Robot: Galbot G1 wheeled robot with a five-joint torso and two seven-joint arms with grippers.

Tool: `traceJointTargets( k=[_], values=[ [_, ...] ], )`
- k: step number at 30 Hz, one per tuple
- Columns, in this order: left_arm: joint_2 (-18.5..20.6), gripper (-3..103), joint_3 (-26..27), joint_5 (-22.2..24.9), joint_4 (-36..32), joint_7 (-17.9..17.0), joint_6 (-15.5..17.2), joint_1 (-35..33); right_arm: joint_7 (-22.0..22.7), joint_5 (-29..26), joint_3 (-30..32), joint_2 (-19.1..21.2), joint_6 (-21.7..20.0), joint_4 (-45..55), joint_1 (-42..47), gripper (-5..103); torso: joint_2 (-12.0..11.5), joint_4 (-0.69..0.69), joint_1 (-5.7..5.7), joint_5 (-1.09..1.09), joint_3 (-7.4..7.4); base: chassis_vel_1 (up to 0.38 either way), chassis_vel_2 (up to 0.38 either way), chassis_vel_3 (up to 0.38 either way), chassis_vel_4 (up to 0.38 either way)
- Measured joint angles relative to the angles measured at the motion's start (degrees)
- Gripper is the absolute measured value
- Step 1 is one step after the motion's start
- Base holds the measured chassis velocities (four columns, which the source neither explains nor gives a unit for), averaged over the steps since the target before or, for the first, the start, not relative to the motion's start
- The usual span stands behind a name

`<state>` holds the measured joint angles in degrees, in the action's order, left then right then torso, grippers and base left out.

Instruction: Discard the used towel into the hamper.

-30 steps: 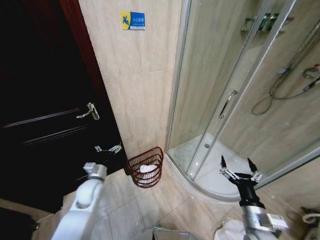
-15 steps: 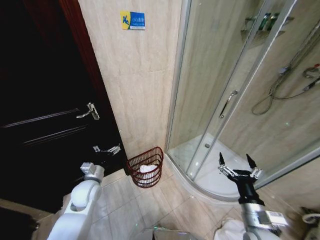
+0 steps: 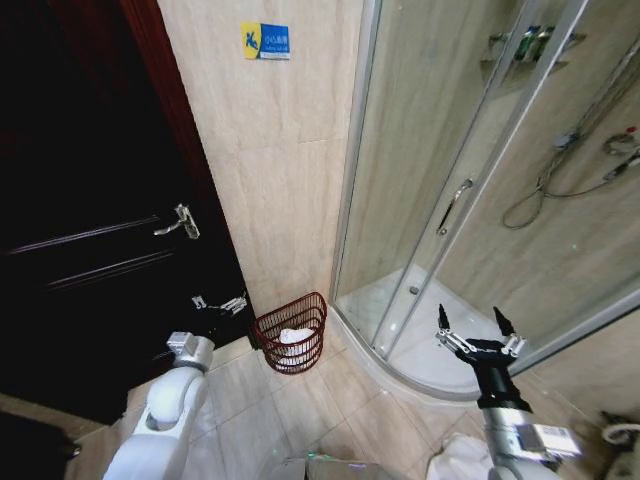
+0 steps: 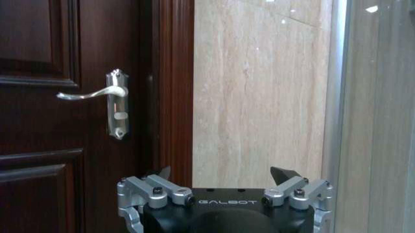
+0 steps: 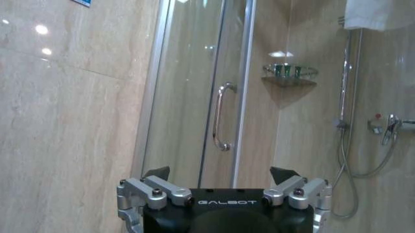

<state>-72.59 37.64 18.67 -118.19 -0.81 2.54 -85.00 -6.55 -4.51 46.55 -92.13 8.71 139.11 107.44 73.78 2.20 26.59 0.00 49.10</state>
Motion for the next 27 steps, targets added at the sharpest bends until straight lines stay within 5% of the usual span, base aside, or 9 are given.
traceJointTargets(
  k=[27],
  values=[
    [-0.18, 100, -0.16, -0.96, 0.75, 0.33, -1.29, -0.25, 0.14, -0.02, 0.34, 0.00, 1.34, 0.30, 1.25, 100, -0.01, 0.00, -0.01, 0.00, 0.00, 0.060, -0.053, -0.053, 0.054]
  ],
)
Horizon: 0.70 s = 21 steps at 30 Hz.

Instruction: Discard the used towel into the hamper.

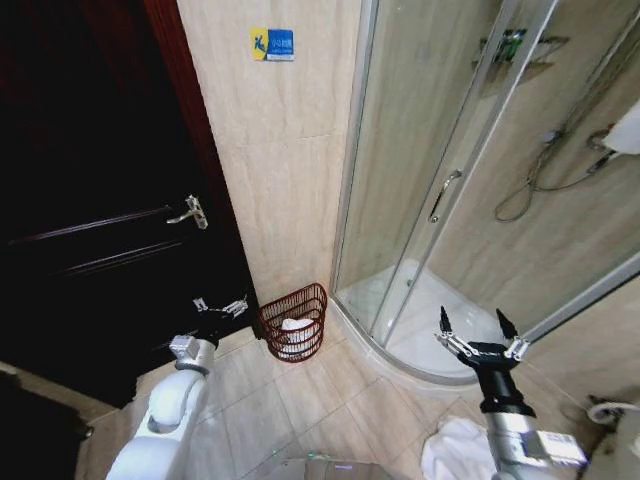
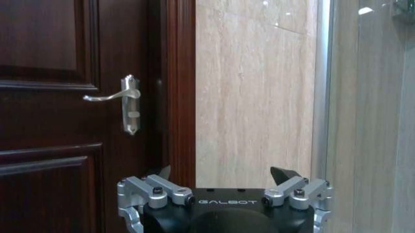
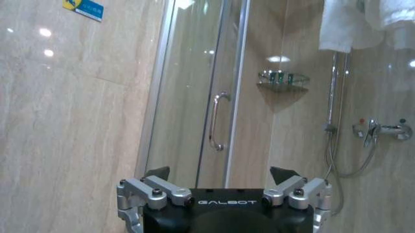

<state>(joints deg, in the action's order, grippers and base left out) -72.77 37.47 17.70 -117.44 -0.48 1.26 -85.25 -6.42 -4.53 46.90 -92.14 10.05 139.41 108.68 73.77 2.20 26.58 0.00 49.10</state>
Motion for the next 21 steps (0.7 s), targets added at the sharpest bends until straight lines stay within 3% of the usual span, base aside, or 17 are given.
traceJointTargets(
  k=[21],
  values=[
    [-0.17, 100, -0.12, 0.09, 0.39, -0.10, -1.37, -0.28, 0.15, 0.02, 0.02, 0.00, 1.56, -0.41, 0.23, 100, 0.01, 0.00, -0.01, 0.00, 0.00, 0.068, -0.071, -0.064, 0.065]
  ],
)
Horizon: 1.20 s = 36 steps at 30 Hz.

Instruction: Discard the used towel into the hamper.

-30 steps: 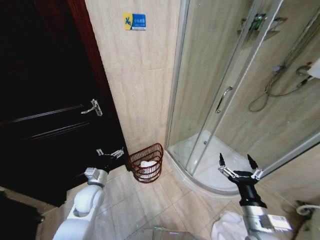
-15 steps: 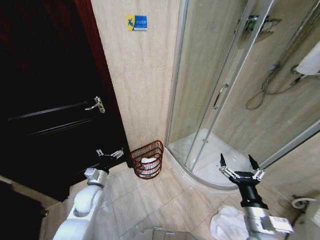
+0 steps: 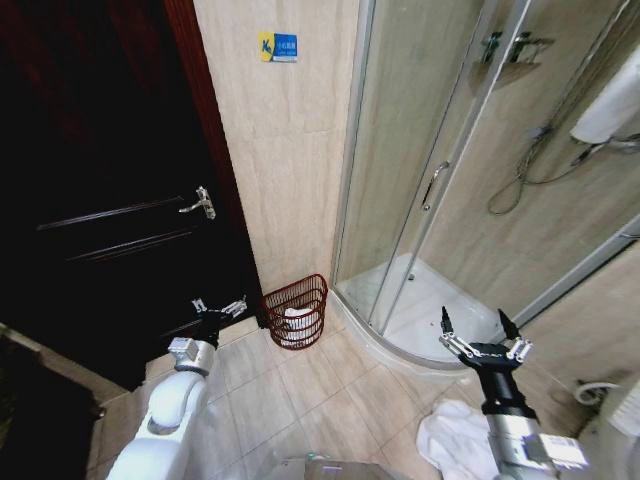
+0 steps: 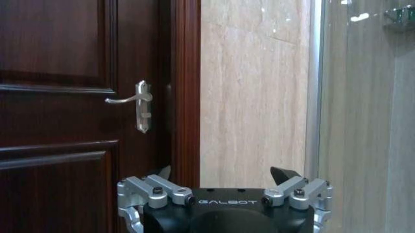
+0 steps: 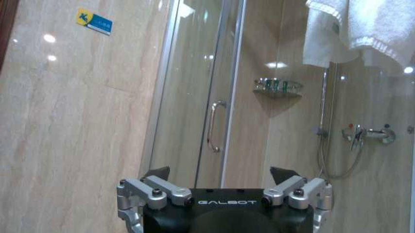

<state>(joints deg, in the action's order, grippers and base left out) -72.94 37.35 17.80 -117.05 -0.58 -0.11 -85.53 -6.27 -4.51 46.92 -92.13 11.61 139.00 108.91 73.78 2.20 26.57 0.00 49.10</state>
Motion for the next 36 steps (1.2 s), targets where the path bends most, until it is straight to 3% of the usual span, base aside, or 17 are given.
traceJointTargets(
  k=[14, 36],
  values=[
    [-0.06, 100, -0.07, -0.33, 0.01, -0.02, -0.09, -0.14, 0.67, -0.34, 0.06, 0.00, -0.02, 0.09, 0.29, 100, -0.01, 0.00, 0.04, -0.01, 0.02, -0.006, -0.023, 0.005, 0.020],
    [-0.25, 100, -0.11, -0.88, -0.12, -0.05, -0.43, -0.60, 0.58, -0.71, 0.30, 0.00, 0.32, -0.22, 0.31, 100, -0.01, 0.00, 0.02, 0.00, 0.01, -0.068, -0.161, 0.065, 0.157]
  ],
)
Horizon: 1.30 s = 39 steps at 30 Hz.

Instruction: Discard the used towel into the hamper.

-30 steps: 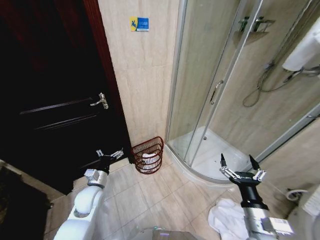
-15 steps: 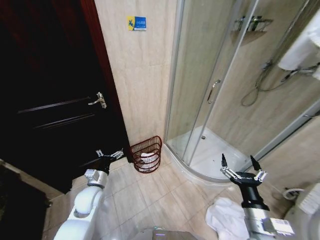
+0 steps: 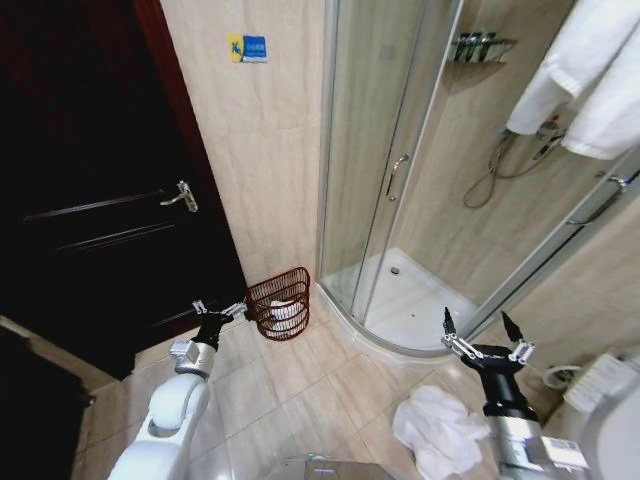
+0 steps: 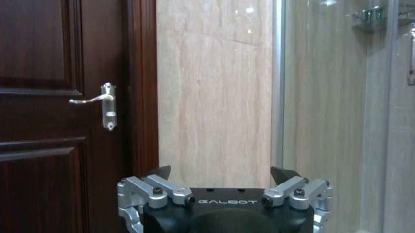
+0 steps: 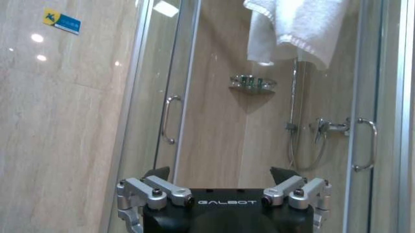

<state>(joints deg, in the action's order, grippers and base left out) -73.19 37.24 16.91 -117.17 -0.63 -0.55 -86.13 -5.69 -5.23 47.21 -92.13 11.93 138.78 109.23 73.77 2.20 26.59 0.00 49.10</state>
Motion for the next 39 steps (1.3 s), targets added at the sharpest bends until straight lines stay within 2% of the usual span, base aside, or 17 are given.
traceJointTargets(
  k=[39],
  values=[
    [-0.78, 100, -1.45, -1.50, -0.16, -0.14, -0.33, -0.90, 0.10, -0.12, 0.02, 0.00, 0.52, -0.53, 0.44, 100, 0.00, -0.02, -0.01, -0.01, 0.00, -0.074, -0.155, 0.071, 0.153]
  ],
)
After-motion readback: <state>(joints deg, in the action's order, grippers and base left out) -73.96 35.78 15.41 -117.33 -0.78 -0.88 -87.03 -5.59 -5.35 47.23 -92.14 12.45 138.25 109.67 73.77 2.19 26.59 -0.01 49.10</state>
